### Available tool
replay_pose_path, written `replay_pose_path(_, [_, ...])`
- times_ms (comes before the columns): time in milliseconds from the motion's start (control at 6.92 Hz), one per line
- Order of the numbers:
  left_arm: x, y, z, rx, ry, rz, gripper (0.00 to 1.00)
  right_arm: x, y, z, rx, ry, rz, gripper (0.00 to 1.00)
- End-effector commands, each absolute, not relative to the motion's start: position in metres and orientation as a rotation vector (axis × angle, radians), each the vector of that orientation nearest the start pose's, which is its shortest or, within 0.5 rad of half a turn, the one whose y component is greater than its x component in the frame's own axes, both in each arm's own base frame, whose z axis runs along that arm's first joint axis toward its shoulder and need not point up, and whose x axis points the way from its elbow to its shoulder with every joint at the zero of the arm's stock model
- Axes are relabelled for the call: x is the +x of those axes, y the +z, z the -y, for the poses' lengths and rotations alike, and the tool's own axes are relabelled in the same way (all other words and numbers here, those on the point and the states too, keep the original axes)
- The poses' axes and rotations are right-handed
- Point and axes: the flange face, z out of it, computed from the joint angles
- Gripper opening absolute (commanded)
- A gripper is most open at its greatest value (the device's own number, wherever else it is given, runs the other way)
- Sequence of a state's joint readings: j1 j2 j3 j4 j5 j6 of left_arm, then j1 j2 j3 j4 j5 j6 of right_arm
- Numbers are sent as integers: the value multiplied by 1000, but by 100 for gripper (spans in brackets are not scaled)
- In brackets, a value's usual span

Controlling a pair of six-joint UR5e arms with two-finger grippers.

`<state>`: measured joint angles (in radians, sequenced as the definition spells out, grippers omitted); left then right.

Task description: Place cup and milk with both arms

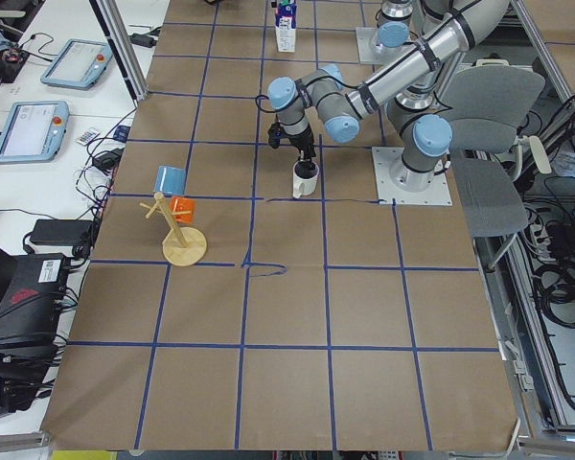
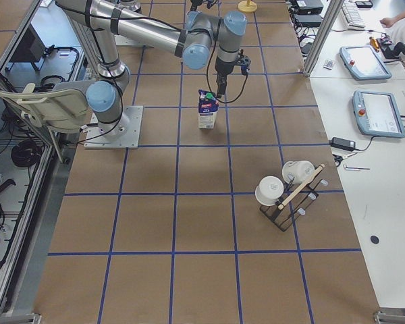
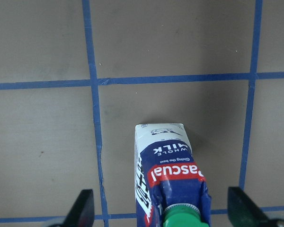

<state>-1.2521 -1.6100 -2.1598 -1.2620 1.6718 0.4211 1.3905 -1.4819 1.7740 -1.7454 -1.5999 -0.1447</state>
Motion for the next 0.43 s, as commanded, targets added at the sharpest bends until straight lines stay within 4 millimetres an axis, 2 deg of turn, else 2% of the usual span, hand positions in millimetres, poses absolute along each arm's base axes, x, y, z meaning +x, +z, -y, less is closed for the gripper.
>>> replay_pose_path(0, [10,241,426,92,382,-3102,0,34,346,508,59,248,-3135,100])
replay_pose_path(145, [4,244,427,14,362,-3096,0,32,339,504,68,276,-3129,100])
replay_pose_path(289, [-3,260,442,-77,287,-3129,0,24,338,504,91,285,-3125,100])
